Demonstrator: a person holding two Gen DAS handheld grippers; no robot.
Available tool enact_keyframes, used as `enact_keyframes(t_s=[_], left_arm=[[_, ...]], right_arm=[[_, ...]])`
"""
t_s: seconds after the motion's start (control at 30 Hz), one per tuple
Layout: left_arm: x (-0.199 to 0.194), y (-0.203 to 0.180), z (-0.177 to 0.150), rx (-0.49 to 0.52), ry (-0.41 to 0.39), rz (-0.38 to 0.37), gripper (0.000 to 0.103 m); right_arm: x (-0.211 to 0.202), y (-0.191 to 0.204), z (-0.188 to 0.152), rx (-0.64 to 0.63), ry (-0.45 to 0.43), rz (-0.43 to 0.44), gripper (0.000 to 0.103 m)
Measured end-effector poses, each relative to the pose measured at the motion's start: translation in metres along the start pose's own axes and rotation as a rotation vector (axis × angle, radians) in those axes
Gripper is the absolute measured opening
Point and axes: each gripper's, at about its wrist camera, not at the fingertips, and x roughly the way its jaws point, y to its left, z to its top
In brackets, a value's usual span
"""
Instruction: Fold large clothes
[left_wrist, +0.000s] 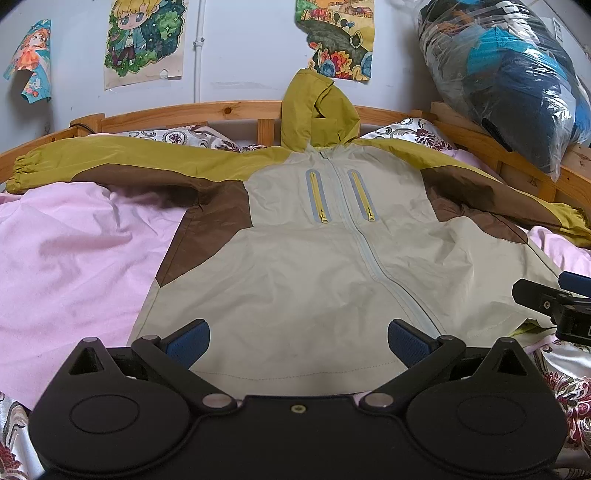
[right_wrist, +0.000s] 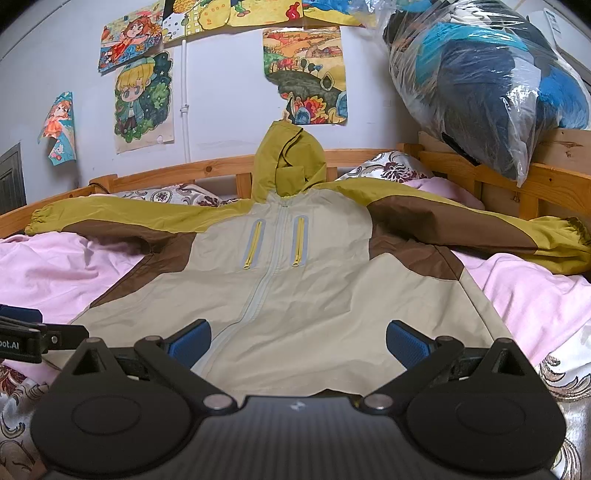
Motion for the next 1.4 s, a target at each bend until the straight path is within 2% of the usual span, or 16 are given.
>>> enact_keyframes(t_s=[1.4], left_arm=[[0.0033, 0.0016, -0.0053, 0.000, 0.007, -0.001, 0.102]], right_arm=[[0.0013, 0.0000, -0.0017, 0.001, 0.003, 0.000, 0.103]])
